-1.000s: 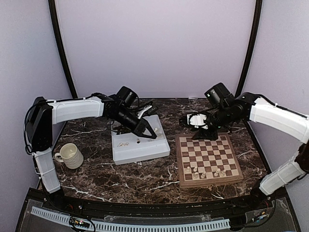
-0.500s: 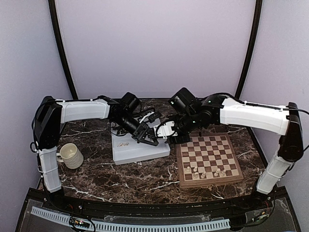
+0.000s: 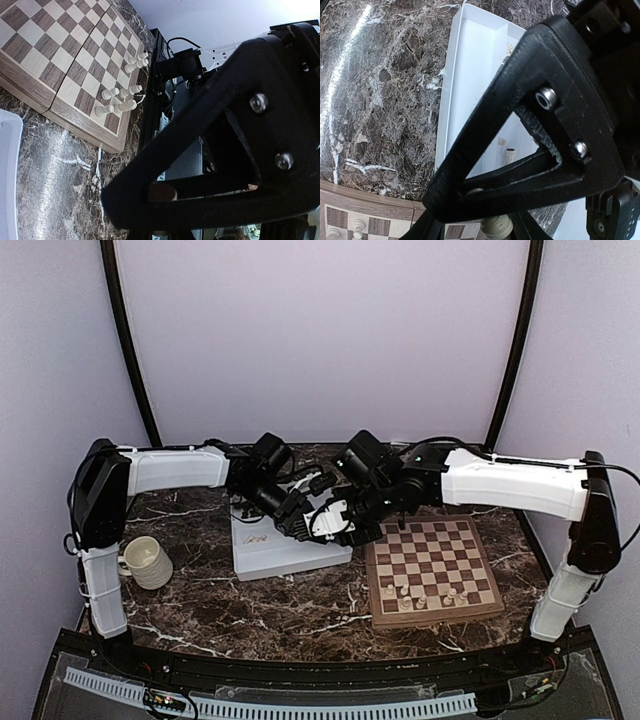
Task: Set up the chess pieces on the board
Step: Pass from the left arm to the right
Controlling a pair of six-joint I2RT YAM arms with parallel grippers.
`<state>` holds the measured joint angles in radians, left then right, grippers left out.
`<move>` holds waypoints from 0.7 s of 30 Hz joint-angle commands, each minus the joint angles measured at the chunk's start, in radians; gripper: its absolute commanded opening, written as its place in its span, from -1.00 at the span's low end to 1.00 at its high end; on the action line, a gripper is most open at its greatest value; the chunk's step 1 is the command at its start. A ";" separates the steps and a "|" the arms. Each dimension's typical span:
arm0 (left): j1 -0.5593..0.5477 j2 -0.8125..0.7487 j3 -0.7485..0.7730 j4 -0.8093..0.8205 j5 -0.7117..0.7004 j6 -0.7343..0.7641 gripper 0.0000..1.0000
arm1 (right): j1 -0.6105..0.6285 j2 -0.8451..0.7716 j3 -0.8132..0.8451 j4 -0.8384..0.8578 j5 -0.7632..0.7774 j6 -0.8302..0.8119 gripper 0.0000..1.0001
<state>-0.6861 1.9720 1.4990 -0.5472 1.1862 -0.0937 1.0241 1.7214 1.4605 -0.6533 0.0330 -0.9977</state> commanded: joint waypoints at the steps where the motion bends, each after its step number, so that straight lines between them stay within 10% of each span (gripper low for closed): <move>1: -0.007 0.007 -0.005 0.000 0.065 -0.007 -0.82 | 0.023 0.019 0.039 0.016 0.016 -0.021 -0.26; 12: -0.006 0.006 0.014 -0.032 0.047 0.017 -0.69 | 0.024 -0.009 -0.012 0.019 0.058 -0.012 -0.94; 21: 0.026 -0.080 -0.007 0.066 0.012 -0.038 -0.43 | -0.099 -0.098 -0.029 0.019 -0.174 0.229 -0.99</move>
<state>-0.6830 1.9850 1.4990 -0.5484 1.1908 -0.0948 0.9966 1.7065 1.4326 -0.6518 0.0143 -0.9245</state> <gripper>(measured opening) 0.266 0.128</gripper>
